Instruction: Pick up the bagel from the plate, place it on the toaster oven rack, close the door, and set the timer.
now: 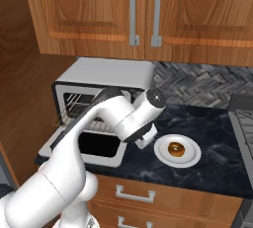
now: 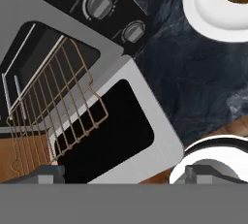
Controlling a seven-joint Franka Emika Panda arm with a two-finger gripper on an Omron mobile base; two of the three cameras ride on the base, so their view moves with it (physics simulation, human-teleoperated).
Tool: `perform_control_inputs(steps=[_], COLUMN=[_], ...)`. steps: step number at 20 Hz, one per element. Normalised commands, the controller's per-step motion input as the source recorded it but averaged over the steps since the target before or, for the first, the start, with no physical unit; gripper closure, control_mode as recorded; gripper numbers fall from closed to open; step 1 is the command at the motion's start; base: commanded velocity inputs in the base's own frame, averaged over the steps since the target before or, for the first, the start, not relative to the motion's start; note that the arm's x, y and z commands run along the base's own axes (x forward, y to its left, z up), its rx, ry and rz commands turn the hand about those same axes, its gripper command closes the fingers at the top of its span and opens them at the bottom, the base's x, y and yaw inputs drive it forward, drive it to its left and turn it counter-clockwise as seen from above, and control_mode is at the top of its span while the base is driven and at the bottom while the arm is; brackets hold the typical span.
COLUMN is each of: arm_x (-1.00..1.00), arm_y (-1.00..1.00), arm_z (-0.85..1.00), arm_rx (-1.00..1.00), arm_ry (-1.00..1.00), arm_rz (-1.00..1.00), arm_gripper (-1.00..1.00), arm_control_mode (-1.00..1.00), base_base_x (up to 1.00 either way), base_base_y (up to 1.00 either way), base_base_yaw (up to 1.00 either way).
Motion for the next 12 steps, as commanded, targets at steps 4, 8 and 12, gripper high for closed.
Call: perform_control_inputs(steps=[4,8,12], arm_x=[0.00,0.00,0.00], arm_y=[-0.54,-0.48,-0.53], arm_z=[-0.06,-0.17,-0.29], arm_rx=[-0.02,0.02,0.01], arm_ry=[0.05,0.00,0.00], arm_rz=[0.00,0.00,0.00], arm_gripper=[-1.00,-1.00,-1.00], arm_control_mode=[-1.00,-1.00,-1.00], base_base_x=[0.00,0.00,0.00], base_base_y=[0.00,0.00,0.00], base_base_yaw=[0.00,0.00,0.00])
